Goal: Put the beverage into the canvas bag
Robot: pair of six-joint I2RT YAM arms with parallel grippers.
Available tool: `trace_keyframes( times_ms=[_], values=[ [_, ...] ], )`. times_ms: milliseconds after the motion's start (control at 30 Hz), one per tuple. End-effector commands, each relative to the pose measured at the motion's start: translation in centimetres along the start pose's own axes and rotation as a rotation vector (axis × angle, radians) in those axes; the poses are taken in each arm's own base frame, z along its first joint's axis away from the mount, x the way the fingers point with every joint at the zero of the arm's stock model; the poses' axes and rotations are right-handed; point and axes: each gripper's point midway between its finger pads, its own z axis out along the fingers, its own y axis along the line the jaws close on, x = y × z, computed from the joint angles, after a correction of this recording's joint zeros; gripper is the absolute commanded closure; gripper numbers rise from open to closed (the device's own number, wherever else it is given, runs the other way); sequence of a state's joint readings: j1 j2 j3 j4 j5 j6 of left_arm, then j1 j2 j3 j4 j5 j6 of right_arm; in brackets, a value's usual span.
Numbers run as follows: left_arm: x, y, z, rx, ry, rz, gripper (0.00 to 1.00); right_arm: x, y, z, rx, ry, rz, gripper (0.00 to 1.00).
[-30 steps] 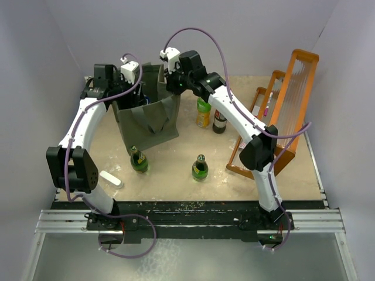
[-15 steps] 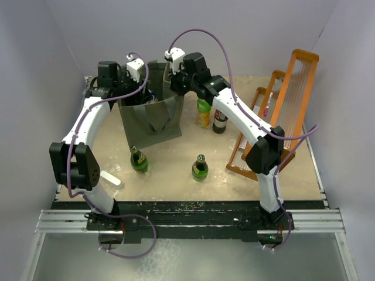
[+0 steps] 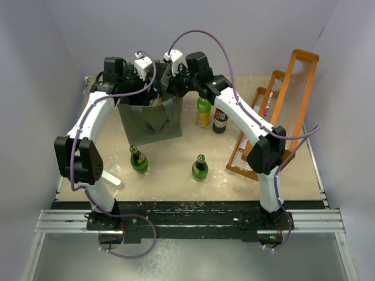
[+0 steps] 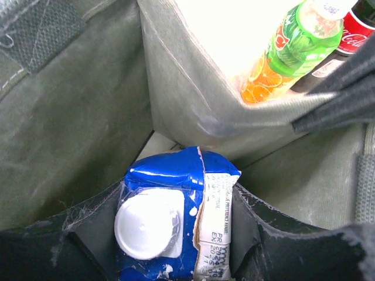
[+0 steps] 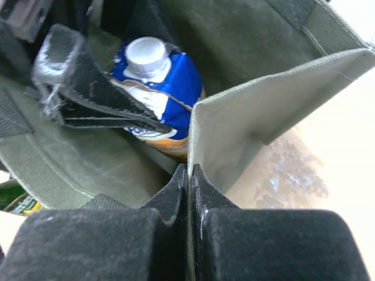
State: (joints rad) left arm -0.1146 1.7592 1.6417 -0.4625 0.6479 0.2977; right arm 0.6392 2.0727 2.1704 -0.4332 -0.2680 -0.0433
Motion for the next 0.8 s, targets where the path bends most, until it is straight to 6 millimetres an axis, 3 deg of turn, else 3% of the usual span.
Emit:
trace_keyframes(
  times_ms=[0,133,233,333,500,633,767],
  values=[
    [-15.0,-1.9,-6.8,-0.084,-0.384,0.299,1.0,-2.8,4.8,-1.1,-0.232,-0.107,-0.064,1.0],
    [-14.0,-0.7,-8.7,-0.212,-0.317,0.261,1.0,-2.9,6.5,-1.2,-0.344,-0.106,-0.068,1.0],
    [-12.8,-1.3,-9.9,-0.227,-0.257,0.258,1.0,-2.7,7.9,-1.4,-0.426,-0.099,-0.061,1.0],
    [-13.1,-2.1,-11.5,-0.244,-0.255,0.276,1.0,-2.7,8.4,-1.8,-0.454,-0.1,-0.062,1.0],
    [-14.1,-2.2,-12.5,-0.264,-0.266,0.32,1.0,-2.6,6.5,-1.8,-0.313,-0.083,-0.031,1.0],
    [-13.7,-1.4,-11.6,-0.266,-0.252,0.342,1.0,-2.3,3.5,-1.8,-0.128,-0.063,0.006,1.0],
    [-13.6,-0.5,-10.6,-0.256,-0.261,0.362,1.0,-1.5,2.6,-1.5,-0.076,-0.036,0.011,1.0]
  ],
)
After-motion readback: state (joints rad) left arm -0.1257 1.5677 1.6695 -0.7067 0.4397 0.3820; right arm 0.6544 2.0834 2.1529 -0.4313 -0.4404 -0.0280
